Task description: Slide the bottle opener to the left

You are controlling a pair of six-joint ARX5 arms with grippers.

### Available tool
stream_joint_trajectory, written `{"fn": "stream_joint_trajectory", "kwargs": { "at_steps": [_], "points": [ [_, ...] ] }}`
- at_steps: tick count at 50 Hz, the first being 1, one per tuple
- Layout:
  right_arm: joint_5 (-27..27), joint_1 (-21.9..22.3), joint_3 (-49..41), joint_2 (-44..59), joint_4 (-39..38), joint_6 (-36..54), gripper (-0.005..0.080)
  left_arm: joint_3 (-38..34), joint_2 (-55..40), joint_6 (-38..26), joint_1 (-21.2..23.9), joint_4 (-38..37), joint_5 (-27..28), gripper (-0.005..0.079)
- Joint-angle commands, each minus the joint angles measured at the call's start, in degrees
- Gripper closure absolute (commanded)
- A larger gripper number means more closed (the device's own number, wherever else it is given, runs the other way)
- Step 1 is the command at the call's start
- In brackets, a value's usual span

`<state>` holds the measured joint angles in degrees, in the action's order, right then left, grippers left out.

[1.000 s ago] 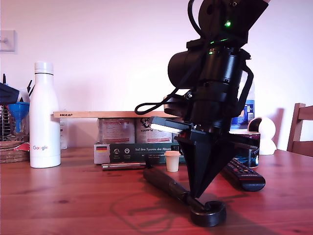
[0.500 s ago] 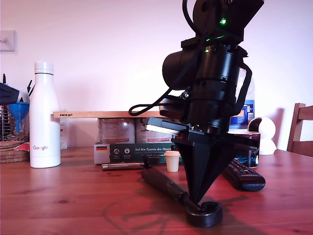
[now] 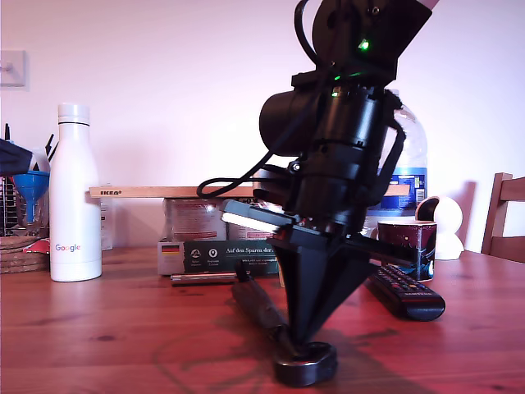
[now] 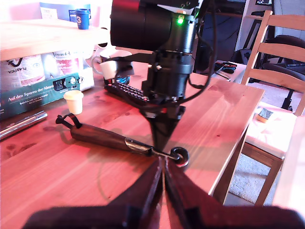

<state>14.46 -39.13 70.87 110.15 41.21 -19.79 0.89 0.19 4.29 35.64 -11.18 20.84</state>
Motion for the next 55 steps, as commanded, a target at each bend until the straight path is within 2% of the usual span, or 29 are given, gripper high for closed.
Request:
{"fn": "stream_joint_trajectory", "kwargs": {
  "at_steps": [1,20,31,55],
  "points": [
    [0.22,-0.61,0.28,1.03,-1.25,-1.16,0.0765,-1.20,0.52,-0.22,0.15,-0.79,-0.22,0.0766],
    [1.99,-0.70,0.42,2.45,-4.98,-3.04,0.0765,-1.20,0.52,-0.22,0.15,-0.79,-0.22,0.0766],
    [3.91,-2.58,2.47,3.67,-5.03,-3.02,0.0765,-1.20,0.52,-0.22,0.15,-0.79,-0.35,0.0766],
    [4.74,-4.37,4.52,3.80,-1.22,-2.80,0.0765,-1.18,0.52,-0.22,0.15,-0.79,-0.35,0.0766]
  ]
}}
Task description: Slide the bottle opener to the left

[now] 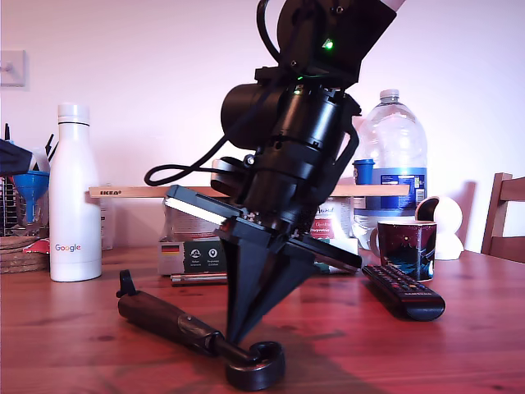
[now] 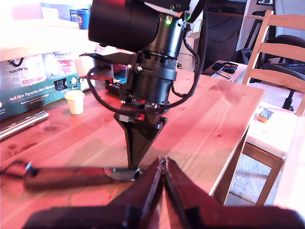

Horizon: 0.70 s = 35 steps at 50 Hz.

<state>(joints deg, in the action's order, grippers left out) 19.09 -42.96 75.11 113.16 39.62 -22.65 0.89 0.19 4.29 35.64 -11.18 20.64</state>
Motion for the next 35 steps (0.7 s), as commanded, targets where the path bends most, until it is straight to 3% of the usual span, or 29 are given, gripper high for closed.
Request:
{"fn": "stream_joint_trajectory", "kwargs": {
  "at_steps": [1,22,35],
  "points": [
    [0.13,-0.57,0.28,0.79,0.59,0.07,0.0765,-1.18,0.52,-0.22,0.15,-0.76,-0.15,0.0766],
    [2.89,-3.54,0.28,2.47,1.25,-0.74,0.0765,-1.18,0.52,-0.22,0.15,-0.79,-0.13,0.0766],
    [5.25,-4.68,0.28,2.51,-2.71,-3.74,0.0765,-1.18,0.52,-0.22,0.15,-0.76,-0.13,0.0766]
  ]
}}
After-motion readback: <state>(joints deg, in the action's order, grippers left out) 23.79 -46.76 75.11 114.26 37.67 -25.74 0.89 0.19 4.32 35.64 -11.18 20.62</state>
